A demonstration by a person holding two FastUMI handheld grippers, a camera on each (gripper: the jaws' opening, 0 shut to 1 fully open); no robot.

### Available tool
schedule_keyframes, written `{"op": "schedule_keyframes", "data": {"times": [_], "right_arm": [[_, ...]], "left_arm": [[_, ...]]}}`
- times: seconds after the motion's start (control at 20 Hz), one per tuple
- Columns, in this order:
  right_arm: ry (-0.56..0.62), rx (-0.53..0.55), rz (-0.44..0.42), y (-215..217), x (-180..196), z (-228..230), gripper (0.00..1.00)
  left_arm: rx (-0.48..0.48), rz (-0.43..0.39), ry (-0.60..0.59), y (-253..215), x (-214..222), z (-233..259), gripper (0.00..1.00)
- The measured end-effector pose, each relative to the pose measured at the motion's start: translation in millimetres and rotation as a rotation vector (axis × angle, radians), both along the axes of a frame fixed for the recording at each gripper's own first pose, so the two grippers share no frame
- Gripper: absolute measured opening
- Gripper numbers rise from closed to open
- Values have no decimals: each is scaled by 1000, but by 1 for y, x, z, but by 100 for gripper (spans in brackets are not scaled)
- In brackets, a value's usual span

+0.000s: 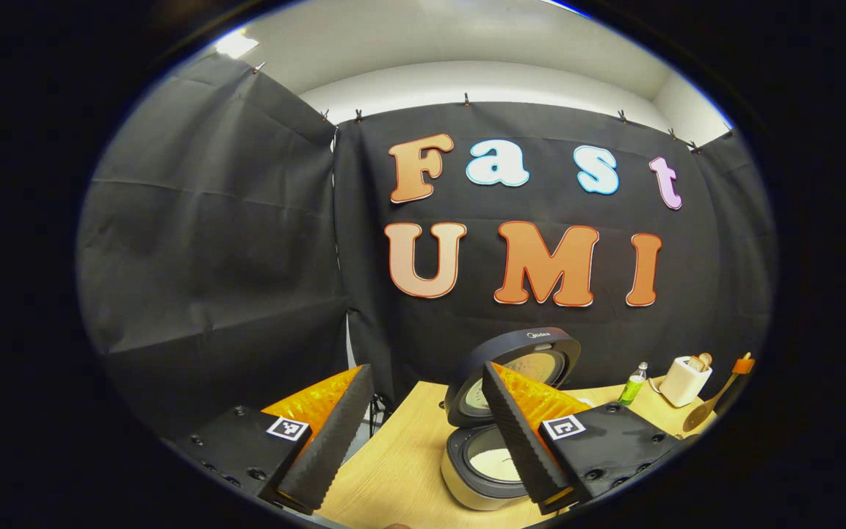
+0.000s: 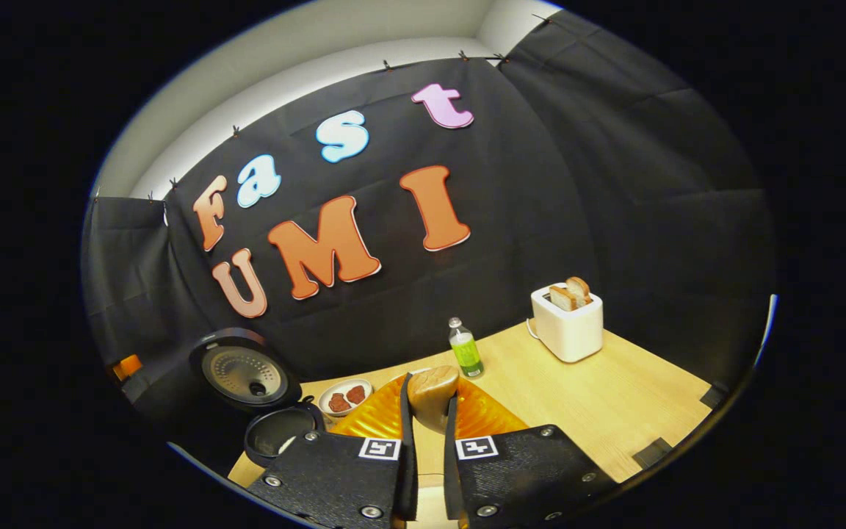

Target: Close the left gripper, press the button to open the rice cooker; take a wooden spoon from the chopstick holder with the right hand, scoop a spoonful of rice and pour it into the rice cooker, then put the wooden spoon back into the chopstick holder.

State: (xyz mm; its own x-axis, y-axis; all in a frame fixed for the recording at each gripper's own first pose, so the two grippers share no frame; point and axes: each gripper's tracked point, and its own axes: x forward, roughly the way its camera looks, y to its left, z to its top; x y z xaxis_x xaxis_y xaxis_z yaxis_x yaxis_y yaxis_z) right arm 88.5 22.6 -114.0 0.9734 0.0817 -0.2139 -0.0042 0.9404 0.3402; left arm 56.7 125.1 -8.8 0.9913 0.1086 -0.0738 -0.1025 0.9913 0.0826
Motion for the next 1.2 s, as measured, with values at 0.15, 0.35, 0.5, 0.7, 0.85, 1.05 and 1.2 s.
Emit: {"op": "schedule_keyframes", "data": {"times": [0.15, 0.35, 0.5, 0.7, 0.85, 1.05, 1.2], "right_arm": [[41, 28, -11, -12, 0, -31, 13], [90, 54, 9, -15, 6, -73, 14], [133, 84, 21, -15, 11, -104, 14], [154, 131, 51, -15, 14, -130, 14], [152, 145, 54, -22, 12, -139, 16], [171, 152, 33, -40, 9, -145, 22], [188, 135, -4, -57, 6, -146, 28]], "left_arm": [[10, 9, -9, -5, -3, 6, 98], [45, 38, -13, -6, -12, 14, 98], [58, 54, -17, -7, -21, 21, 97], [82, 55, -15, -14, -29, 28, 97], [101, 40, -27, -23, -32, 34, 97], [98, 26, -32, -36, -32, 34, 100], [71, 13, -15, -46, -28, 28, 100]]}}
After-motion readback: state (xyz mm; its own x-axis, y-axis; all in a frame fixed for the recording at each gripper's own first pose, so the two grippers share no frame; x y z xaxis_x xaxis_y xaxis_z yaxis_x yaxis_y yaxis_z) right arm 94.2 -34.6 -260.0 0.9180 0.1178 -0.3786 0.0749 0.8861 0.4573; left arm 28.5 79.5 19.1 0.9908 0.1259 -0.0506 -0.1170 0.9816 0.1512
